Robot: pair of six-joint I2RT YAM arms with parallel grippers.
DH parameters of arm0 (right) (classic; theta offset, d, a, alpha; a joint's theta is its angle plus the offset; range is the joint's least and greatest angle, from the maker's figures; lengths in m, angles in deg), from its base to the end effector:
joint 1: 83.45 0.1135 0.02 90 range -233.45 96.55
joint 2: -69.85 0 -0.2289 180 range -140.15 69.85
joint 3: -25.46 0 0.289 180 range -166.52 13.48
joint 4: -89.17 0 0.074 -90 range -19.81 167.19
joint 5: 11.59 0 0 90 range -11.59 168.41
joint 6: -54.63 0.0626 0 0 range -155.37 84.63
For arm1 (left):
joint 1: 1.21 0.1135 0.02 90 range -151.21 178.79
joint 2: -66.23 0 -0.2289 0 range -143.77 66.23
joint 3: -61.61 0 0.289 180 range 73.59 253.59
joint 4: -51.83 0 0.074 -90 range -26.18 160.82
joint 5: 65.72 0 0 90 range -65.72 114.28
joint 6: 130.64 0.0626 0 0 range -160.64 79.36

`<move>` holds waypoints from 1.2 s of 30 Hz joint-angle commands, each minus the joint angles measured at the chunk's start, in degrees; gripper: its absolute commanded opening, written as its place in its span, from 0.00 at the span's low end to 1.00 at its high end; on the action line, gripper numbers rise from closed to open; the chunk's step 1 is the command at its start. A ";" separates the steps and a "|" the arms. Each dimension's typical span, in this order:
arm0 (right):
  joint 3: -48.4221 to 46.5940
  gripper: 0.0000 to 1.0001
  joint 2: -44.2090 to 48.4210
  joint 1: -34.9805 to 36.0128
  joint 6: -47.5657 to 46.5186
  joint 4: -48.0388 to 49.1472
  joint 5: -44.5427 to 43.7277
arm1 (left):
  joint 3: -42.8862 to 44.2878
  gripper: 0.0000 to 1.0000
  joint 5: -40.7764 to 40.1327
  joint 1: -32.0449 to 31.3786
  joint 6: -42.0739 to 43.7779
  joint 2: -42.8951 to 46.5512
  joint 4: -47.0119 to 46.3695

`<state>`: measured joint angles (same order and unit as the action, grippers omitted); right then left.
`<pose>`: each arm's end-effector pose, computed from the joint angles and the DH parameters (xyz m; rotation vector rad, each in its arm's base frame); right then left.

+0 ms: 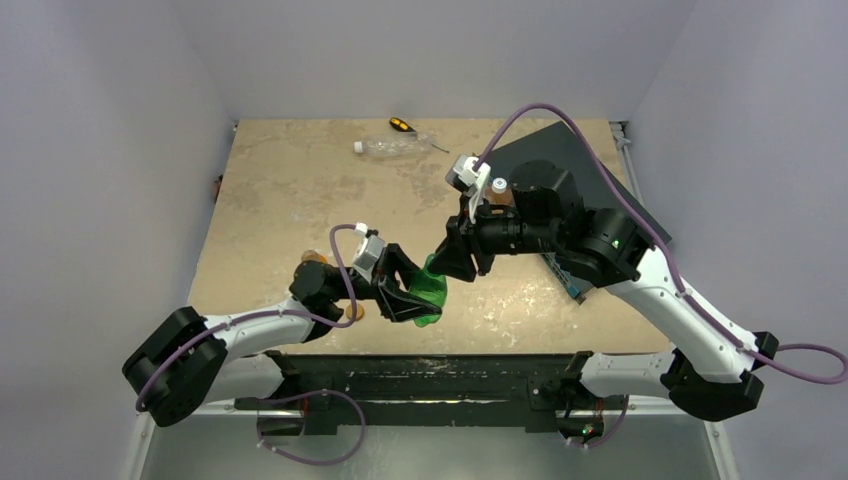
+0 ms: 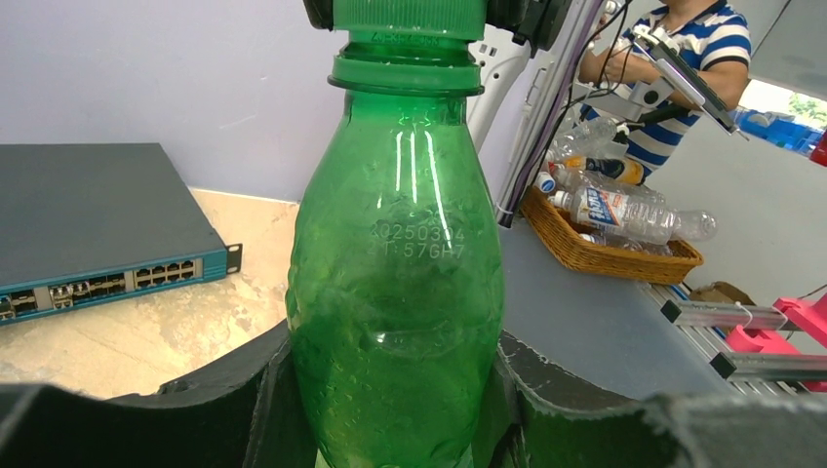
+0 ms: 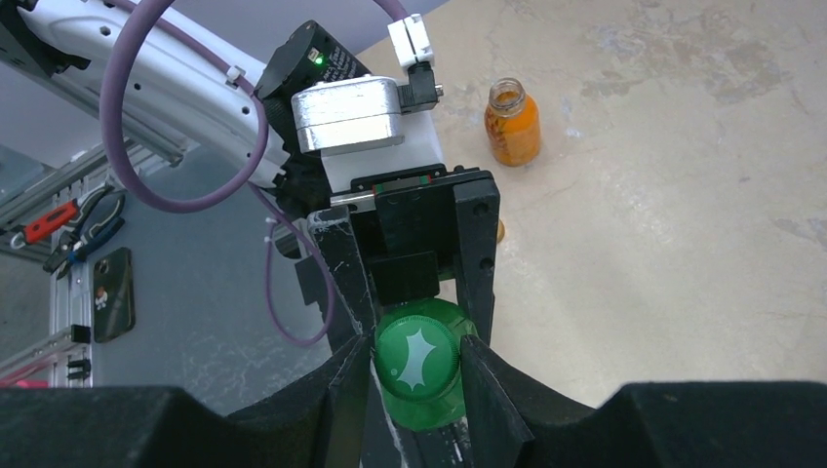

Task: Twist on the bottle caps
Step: Screw the bottle cap onto the plastic bottle.

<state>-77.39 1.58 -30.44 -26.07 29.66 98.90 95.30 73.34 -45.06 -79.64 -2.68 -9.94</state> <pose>0.1591 0.2476 0.4342 -1.0176 1.8794 1.0291 0.1667 -0.2257 0.2118 0.9284 1.1522 -1.6814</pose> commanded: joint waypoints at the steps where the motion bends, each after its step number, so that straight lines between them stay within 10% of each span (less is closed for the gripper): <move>1: -1.35 0.42 -0.02 0.69 -1.21 0.06 0.22 | 0.48 0.00 0.07 0.35 -0.85 -0.35 -3.55; 18: 1.77 0.17 -0.18 1.13 1.78 0.33 -5.88 | 3.49 0.00 -5.40 0.41 3.27 -0.41 3.95; 26: 1.49 0.08 -4.01 1.12 14.06 -0.82 -19.92 | 12.30 0.00 -23.46 0.35 20.58 2.00 28.10; 36: -3.01 0.05 -15.32 1.13 28.36 -2.01 -32.23 | 20.58 0.00 -49.41 -2.20 31.20 -4.28 29.46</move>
<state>-79.95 -7.88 -32.03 -7.80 31.58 62.88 108.46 41.30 -45.57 -54.48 -4.51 24.57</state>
